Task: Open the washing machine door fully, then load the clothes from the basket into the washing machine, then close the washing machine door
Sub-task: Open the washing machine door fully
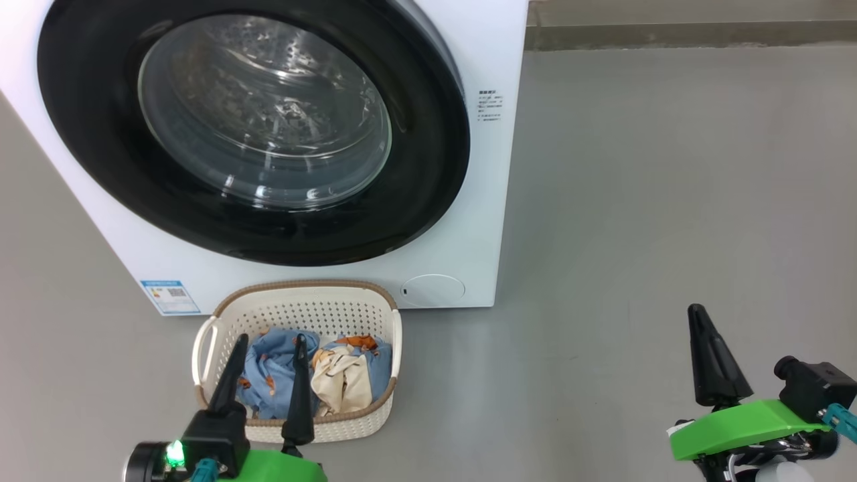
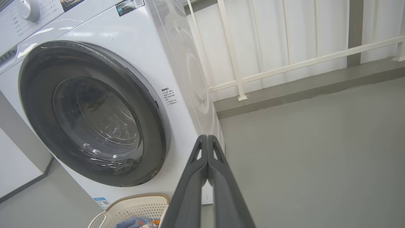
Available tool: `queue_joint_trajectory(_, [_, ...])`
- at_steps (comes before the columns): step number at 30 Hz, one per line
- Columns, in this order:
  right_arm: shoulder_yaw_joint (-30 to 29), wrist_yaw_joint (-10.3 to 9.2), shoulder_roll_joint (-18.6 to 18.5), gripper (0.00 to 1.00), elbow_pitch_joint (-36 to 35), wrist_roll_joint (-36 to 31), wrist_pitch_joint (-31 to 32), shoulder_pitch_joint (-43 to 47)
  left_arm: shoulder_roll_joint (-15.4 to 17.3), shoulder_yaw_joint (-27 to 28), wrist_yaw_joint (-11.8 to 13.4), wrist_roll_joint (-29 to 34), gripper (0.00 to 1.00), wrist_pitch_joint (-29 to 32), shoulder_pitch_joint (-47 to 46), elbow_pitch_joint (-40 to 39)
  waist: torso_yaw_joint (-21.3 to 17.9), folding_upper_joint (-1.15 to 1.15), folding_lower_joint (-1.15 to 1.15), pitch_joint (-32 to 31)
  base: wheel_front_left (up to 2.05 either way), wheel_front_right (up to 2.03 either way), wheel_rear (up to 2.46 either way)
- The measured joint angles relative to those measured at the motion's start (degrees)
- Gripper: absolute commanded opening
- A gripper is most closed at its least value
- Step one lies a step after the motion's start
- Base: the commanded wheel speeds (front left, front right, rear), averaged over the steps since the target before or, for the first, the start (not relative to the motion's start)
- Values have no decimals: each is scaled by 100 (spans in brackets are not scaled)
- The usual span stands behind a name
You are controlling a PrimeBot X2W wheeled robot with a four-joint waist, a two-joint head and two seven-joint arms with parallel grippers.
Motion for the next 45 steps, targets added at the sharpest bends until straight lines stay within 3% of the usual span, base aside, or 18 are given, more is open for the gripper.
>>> queue_joint_trajectory(10, [123, 0, 0, 0, 492, 3228, 480, -341, 0, -76, 0, 0, 100, 0, -5, 7, 148, 0, 0, 219, 0, 0, 0])
queue_joint_trajectory(11, [63, 0, -4, 0, 623, 3802, 610, -553, 0, -129, 0, 0, 100, 0, -32, 5, 200, 0, 0, 305, 0, 0, 0])
queue_joint_trajectory(15, [-88, -1, -13, 0, 759, 4277, 938, -860, 0, -210, 3, -1, 100, 0, -173, -21, 268, 0, 0, 456, 0, 0, 0])
queue_joint_trajectory(23, [-371, -1, -22, 0, 715, 4303, 1770, -1518, -1, -333, 52, -13, 100, 0, -378, -175, 402, 0, 0, 791, 0, 0, 0])
queue_joint_trajectory(45, [-1641, -1, -115, 0, 509, 2700, 3874, -3902, -8, -1013, 259, -379, 100, 0, -1189, -426, 1151, 0, 0, 1844, 0, 0, 0])
